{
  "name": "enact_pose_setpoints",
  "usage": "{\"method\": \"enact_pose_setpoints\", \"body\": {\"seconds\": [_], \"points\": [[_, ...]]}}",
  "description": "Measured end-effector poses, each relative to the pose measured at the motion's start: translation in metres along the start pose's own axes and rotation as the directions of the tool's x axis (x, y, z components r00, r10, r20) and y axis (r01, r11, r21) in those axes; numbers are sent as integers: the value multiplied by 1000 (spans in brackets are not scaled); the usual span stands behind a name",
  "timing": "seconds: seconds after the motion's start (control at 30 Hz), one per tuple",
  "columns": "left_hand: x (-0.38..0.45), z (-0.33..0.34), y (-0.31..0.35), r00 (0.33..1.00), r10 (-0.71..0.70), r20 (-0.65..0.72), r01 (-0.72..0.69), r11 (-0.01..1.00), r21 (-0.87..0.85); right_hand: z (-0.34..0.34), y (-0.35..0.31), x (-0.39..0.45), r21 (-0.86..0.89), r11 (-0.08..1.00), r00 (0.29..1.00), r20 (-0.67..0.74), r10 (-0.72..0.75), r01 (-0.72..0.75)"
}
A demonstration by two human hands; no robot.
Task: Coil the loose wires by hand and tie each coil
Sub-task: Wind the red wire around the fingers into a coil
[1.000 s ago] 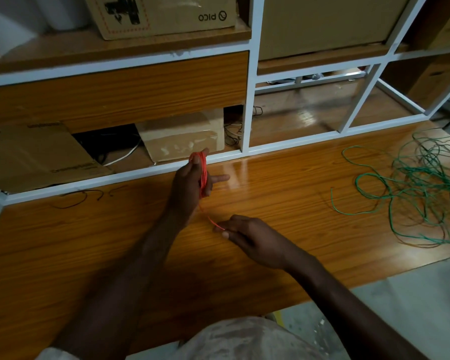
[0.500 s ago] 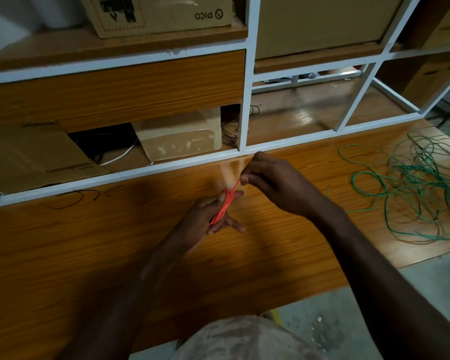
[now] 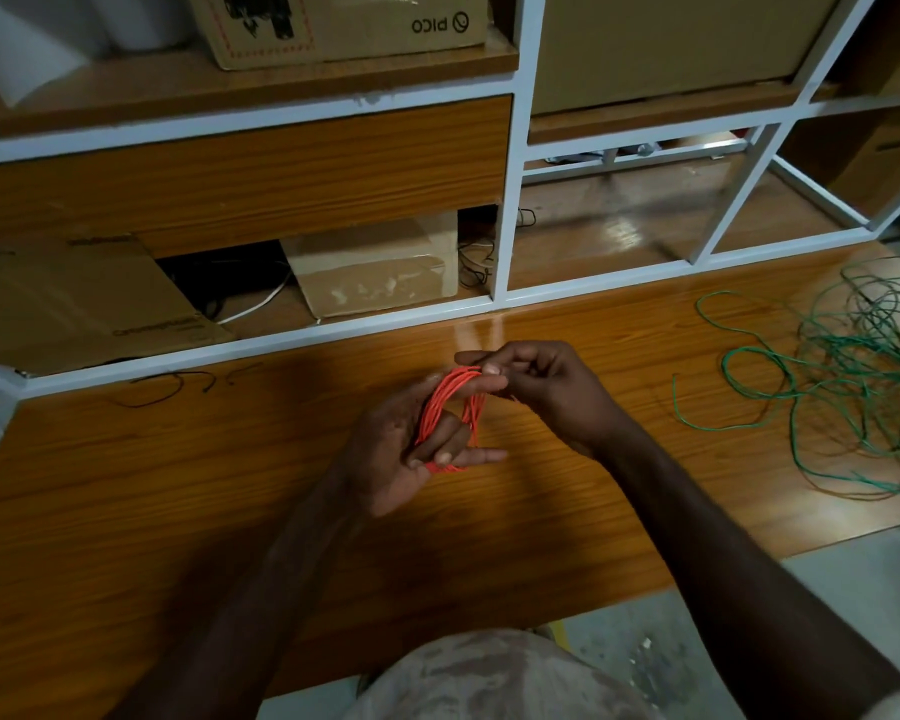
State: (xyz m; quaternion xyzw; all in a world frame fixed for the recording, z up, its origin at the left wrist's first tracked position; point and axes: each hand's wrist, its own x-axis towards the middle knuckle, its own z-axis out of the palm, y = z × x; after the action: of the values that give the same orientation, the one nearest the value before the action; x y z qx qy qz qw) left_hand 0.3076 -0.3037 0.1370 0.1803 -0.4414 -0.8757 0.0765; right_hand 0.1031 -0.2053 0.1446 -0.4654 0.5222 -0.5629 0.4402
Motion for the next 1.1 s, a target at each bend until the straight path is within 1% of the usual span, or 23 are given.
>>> {"method": "enact_pose_setpoints", "body": {"seconds": [0.03, 0.07, 0.1, 0.17, 0.27, 0.33, 0.4, 0.47, 0.5, 0.57, 0.63, 0.67, 0.73, 0.8, 0.87, 0.93, 1.03, 1.1], "points": [[-2, 6, 2, 996, 12, 85, -3, 994, -106, 2, 4, -1, 59, 998, 1000, 9, 7, -8], [-5, 15, 6, 991, 39, 125, -22, 990, -141, 4, 7, -3, 114, 993, 1000, 15, 19, -21], [-5, 15, 6, 989, 56, 136, -32, 984, -175, 6, 10, -3, 165, 986, 999, 19, 34, -37], [-5, 13, 6, 990, 77, 114, -53, 978, -201, 7, 13, -4, 249, 967, 999, 28, 45, -51], [-2, 14, 7, 994, 105, 21, -99, 978, -182, 8, 11, -6, 340, 939, 998, 43, 34, -47], [1, 17, 10, 987, 135, -88, -149, 973, -178, 8, 10, -7, 365, 930, 999, 32, 34, -43], [5, 16, 10, 959, 148, -241, -184, 974, -135, 9, 10, -7, 333, 942, 999, 11, 37, -38], [9, 12, 7, 914, 166, -369, -204, 977, -66, 11, 9, -7, 280, 958, 998, -9, 62, -56], [10, 9, 5, 883, 188, -430, -210, 978, -3, 13, 7, -7, 246, 966, 996, -14, 82, -76], [14, 3, -1, 794, 266, -547, -207, 964, 168, 16, 6, -7, 148, 983, 994, -12, 107, -104], [18, 2, -3, 699, 336, -631, -156, 933, 323, 21, 7, -6, 63, 993, 995, 19, 101, -102], [19, 2, -4, 662, 353, -661, -125, 922, 367, 23, 7, -5, 31, 995, 995, 43, 95, -96], [21, 3, -5, 610, 365, -704, -80, 912, 403, 26, 8, -3, -8, 996, 994, 62, 95, -94], [20, 2, -6, 602, 357, -714, -38, 906, 422, 28, 9, -1, -32, 995, 994, 64, 92, -90], [20, 0, -7, 620, 351, -702, -30, 904, 426, 27, 11, 1, -41, 996, 994, 78, 78, -74], [19, 1, -7, 632, 355, -689, -43, 904, 426, 25, 13, 1, -14, 997, 993, 98, 71, -70], [17, 4, -7, 632, 384, -673, -62, 891, 450, 20, 11, 5, 34, 992, 986, 117, 119, -123], [18, 5, -9, 619, 409, -670, -58, 875, 481, 15, 8, 9, 44, 987, 979, 141, 148, -156]]}}
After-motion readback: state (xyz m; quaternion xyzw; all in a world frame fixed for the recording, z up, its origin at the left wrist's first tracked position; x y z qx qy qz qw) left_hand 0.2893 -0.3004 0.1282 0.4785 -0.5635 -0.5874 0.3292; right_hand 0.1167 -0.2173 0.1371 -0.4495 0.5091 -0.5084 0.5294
